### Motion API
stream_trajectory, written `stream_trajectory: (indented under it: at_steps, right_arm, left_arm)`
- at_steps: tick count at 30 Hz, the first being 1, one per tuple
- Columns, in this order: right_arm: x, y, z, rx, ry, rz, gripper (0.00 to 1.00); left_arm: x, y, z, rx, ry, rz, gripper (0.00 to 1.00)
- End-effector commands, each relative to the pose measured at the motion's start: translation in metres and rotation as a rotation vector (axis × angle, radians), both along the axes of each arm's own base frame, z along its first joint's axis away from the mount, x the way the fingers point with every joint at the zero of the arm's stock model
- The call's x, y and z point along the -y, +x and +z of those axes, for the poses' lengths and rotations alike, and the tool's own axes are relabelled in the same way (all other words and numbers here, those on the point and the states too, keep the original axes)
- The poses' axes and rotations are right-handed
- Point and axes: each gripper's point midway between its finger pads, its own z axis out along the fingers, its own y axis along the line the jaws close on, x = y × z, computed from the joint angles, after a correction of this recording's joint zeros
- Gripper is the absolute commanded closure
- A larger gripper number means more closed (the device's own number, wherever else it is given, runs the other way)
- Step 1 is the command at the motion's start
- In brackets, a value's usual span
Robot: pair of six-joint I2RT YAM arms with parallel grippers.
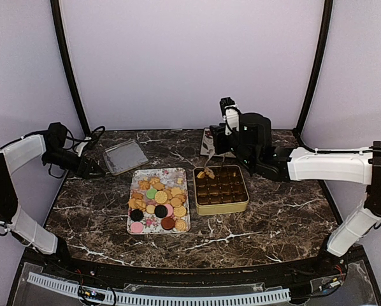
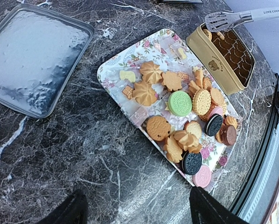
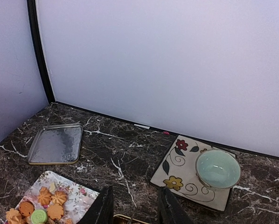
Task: Pack the cookies
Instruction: Place the fake cookies in the empty pocket of the box.
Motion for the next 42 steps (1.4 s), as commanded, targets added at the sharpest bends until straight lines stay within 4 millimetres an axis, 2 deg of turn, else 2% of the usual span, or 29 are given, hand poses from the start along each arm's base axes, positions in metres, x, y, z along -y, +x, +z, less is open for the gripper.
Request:
stream_trajectory:
  at_steps: [1,10,13,22,27,32,37,42]
  right_arm:
    - [0.000,0.001,0.013,0.019,0.020,0.004,0.69]
    - [-0.001,0.004,0.019,0.026,-0.001,-0.002,0.91]
    - [0.000,0.002,0.043,0.057,0.028,0.003,0.91]
    - [0.000,-0.004,0.056,0.062,0.058,0.034,0.91]
    - [0.000,-0.009,0.080,0.083,0.114,0.058,1.00]
    - [-0.003,-0.021,0.105,0.095,0.189,0.120,1.00]
    - [-0.021,-0.035,0.115,0.062,0.290,0.252,1.00]
    - [-0.059,-0.051,0.115,-0.022,0.403,0.453,1.00]
  left_arm:
    - [0.004,0.000,0.010,-0.002,-0.045,-0.003,0.23]
    - [0.006,0.000,0.011,-0.001,-0.060,-0.008,0.23]
    - [0.007,-0.001,0.010,-0.007,-0.071,-0.008,0.23]
    - [0.009,-0.001,0.010,-0.008,-0.079,-0.014,0.23]
    - [0.010,-0.002,0.013,-0.006,-0.090,-0.018,0.23]
    - [0.013,-0.004,0.015,-0.008,-0.112,-0.027,0.23]
    - [0.024,-0.007,0.026,-0.005,-0.188,-0.057,0.23]
    - [0.064,-0.019,0.060,0.030,-0.324,-0.196,0.20]
